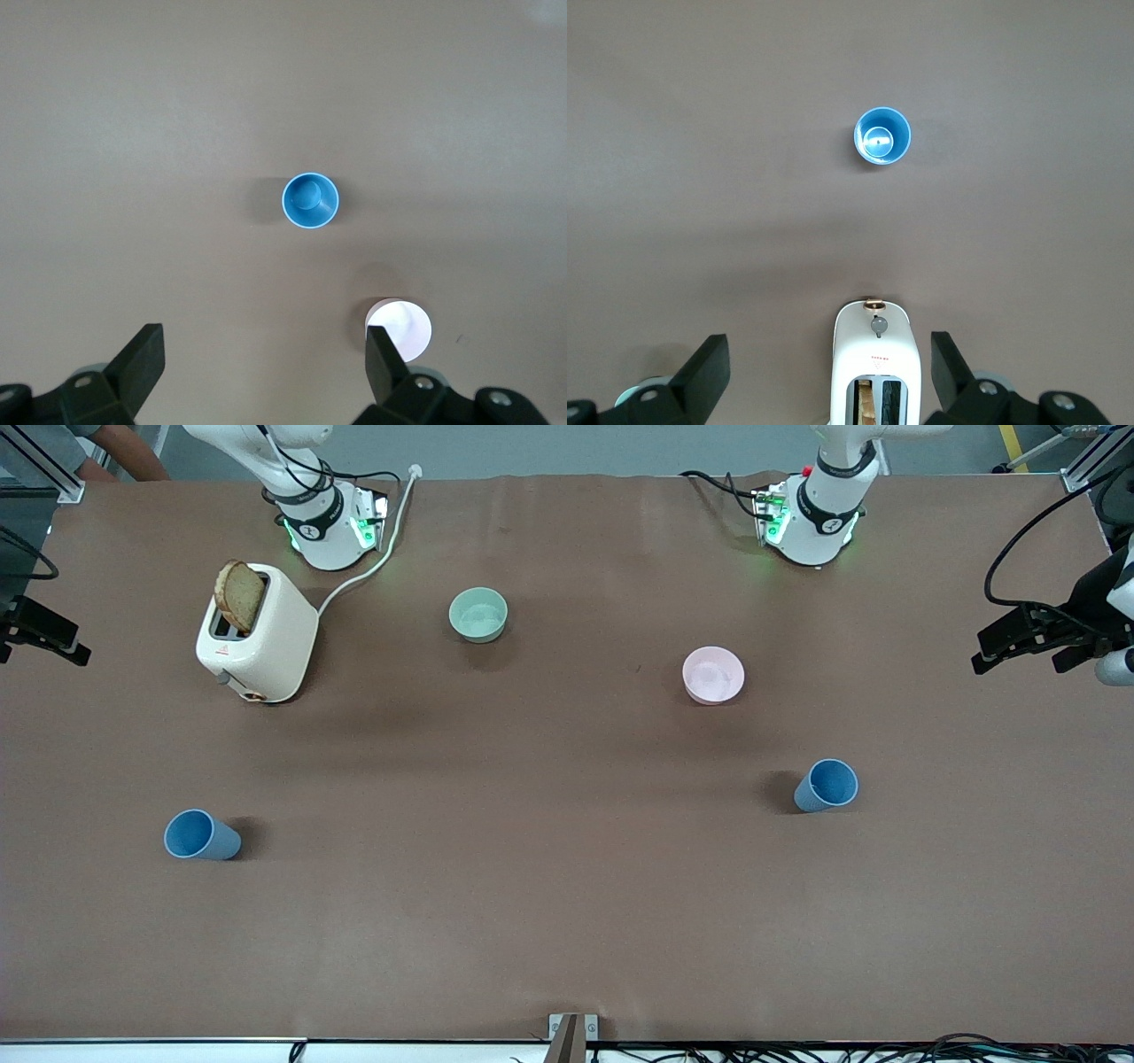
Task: Stack blue cups with both arms
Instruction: 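Reach the left gripper and the right gripper toward the two blue cups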
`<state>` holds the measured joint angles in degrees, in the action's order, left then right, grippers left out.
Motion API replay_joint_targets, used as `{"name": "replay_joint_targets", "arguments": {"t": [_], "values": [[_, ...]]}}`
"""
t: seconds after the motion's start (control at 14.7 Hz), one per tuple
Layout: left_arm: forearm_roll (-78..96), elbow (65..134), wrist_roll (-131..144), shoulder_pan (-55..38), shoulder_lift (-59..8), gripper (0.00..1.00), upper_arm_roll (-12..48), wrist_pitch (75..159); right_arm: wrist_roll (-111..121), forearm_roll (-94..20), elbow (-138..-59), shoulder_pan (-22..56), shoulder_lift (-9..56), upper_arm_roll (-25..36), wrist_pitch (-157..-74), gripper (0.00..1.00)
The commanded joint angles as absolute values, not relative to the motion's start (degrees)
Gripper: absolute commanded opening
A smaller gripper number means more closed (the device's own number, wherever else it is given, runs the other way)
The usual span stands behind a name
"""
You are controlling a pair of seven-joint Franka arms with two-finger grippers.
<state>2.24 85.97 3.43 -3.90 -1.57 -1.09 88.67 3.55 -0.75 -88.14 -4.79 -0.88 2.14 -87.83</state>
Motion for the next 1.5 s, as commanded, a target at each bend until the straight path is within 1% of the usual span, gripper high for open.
{"name": "replay_joint_targets", "arguments": {"t": [0.0, 0.2, 0.75, 0.88, 1.02, 1.23, 1.43], "values": [[1.5, 86.7, 3.7, -3.9, -0.4, 1.0, -0.6, 88.7, 4.0, -0.6, -87.9, -5.5, -1.1, 1.7, -87.8, 1.0], [1.1, 86.4, 3.6, -4.0, -0.2, 1.0, -0.4, 90.3, 4.0, -0.6, -87.9, -5.5, -1.1, 1.7, -87.9, 1.0], [2.4, 86.1, 3.8, -3.6, -0.6, 1.0, -0.7, 90.2, 4.1, -0.6, -87.9, -5.7, -1.1, 1.7, -88.2, 1.0], [2.3, 85.3, 3.7, -4.0, -3.5, 1.0, -0.5, 90.6, 4.1, -0.6, -87.9, -5.8, -1.1, 1.7, -88.8, 1.0], [2.5, 85.2, 3.3, -3.8, -4.7, 1.0, -0.4, 90.6, 4.1, -0.6, -87.9, -6.1, -0.6, 1.7, -90.0, 1.0], [2.3, 85.1, 2.6, -4.0, -6.0, 1.0, -0.4, 91.2, 4.1, -0.6, -87.9, -7.2, 1.8, 1.7, -93.4, 1.0], [2.4, 85.0, 2.5, -3.5, -8.4, 1.0, -0.8, 92.8, 5.3, -0.7, -87.9, -9.6, 6.6, 1.7, -97.2, 1.0]]}}
